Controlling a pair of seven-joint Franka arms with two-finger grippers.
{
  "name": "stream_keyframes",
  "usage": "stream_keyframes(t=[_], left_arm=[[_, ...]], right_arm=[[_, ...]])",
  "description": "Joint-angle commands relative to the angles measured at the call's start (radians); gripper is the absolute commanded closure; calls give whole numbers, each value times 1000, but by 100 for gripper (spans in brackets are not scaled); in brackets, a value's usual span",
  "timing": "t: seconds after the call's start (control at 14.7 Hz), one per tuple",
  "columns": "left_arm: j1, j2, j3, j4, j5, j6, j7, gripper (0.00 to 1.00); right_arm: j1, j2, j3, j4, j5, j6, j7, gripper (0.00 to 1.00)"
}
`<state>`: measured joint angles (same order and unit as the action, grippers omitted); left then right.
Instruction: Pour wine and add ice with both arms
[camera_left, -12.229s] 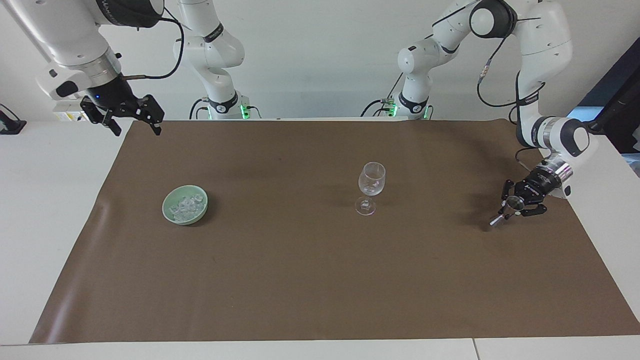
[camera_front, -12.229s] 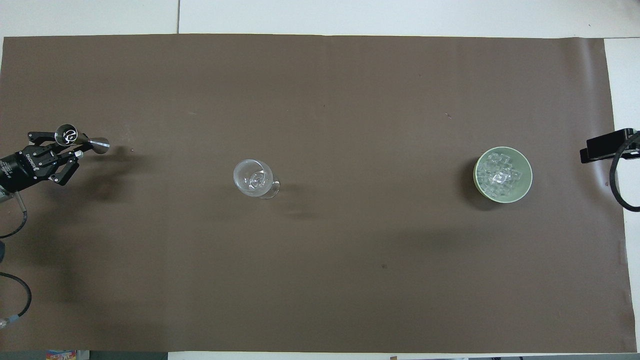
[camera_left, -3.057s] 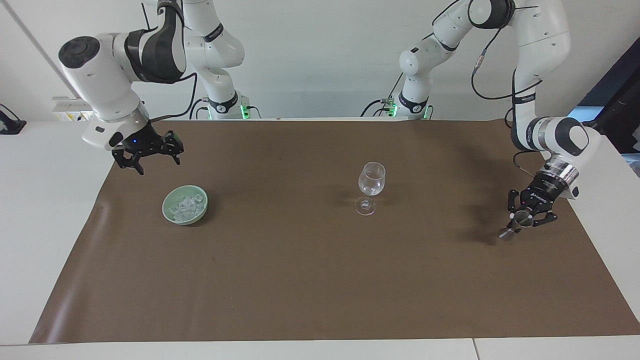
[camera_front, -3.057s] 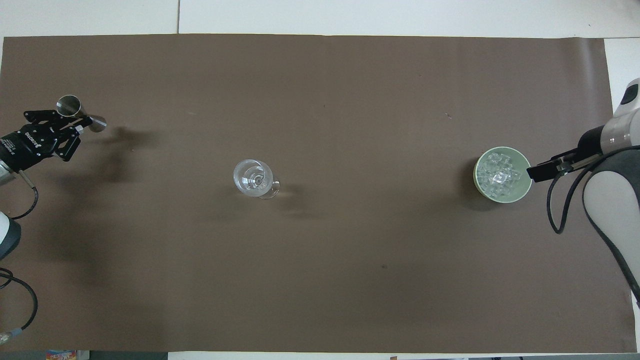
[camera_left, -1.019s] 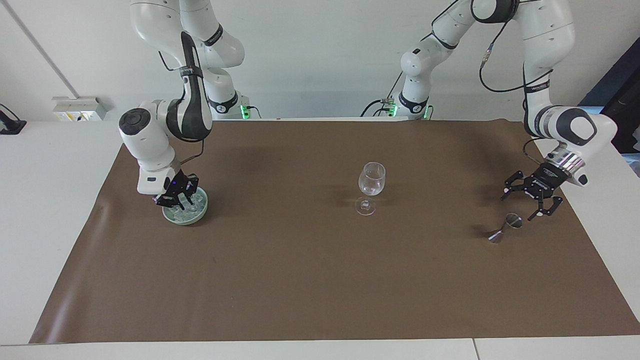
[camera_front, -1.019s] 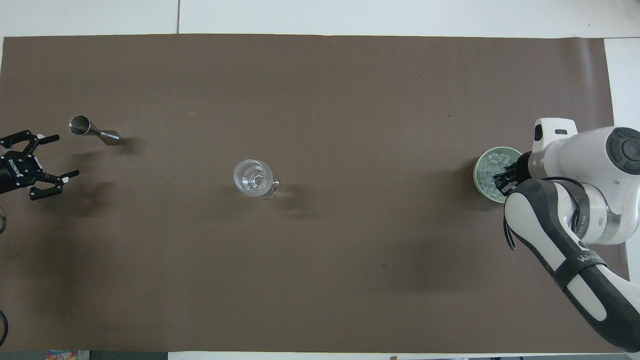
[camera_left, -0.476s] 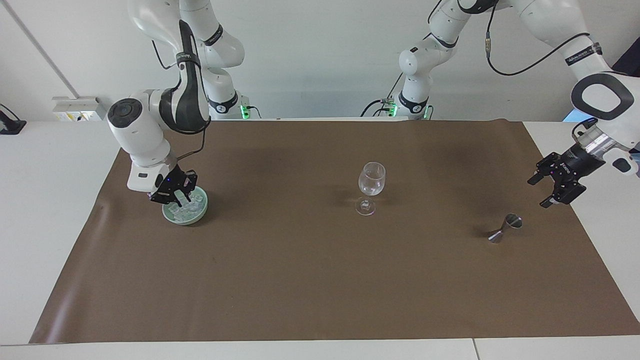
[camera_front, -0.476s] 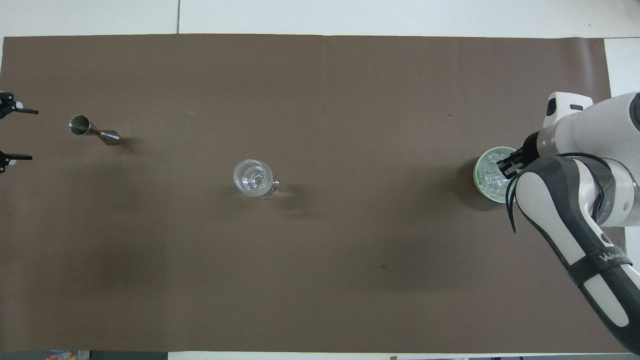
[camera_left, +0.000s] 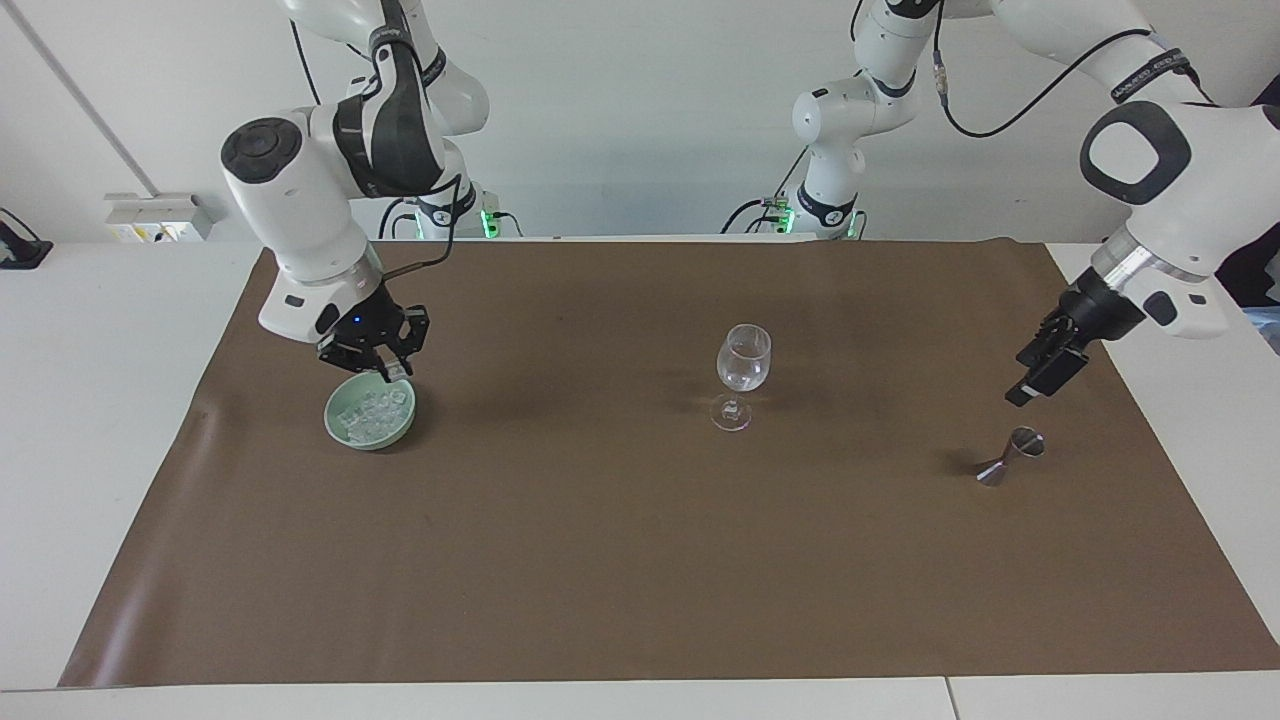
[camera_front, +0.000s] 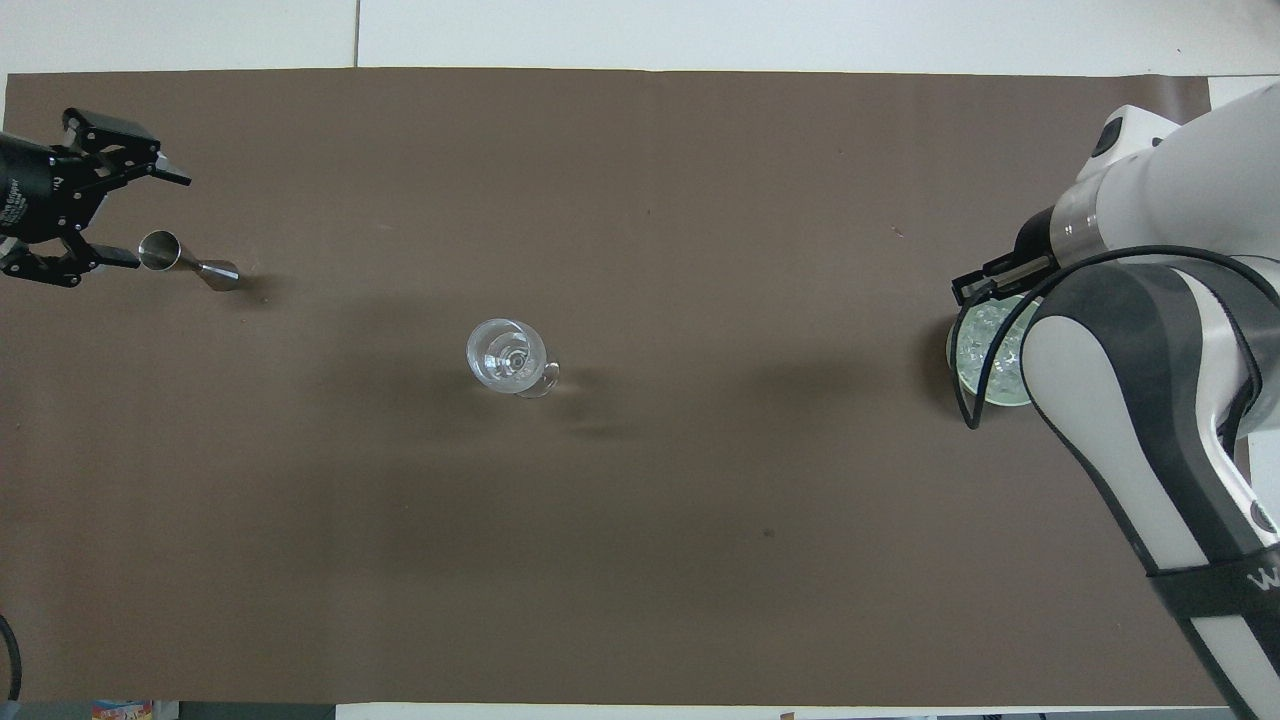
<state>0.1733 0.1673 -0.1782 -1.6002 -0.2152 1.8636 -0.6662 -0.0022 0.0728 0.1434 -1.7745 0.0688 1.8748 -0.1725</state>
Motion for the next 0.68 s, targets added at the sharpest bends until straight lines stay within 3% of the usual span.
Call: stream_keyframes(t=[0.0, 0.14, 0.34, 0.61], left_arm=[[-95, -18, 17, 3, 138, -21, 203, 0], [-161, -58, 25, 3, 265, -33, 343, 0], [-189, -89, 48, 26, 264, -99, 373, 0], [-235, -88, 129, 157, 191, -302, 489, 0]], right_arm=[[42, 60, 41, 157, 40, -81, 198, 100], [112, 87, 41, 217, 32, -91, 322, 100], [188, 101, 41, 251, 26, -82, 471, 100], [319, 139, 39, 283, 3, -57, 661, 100]])
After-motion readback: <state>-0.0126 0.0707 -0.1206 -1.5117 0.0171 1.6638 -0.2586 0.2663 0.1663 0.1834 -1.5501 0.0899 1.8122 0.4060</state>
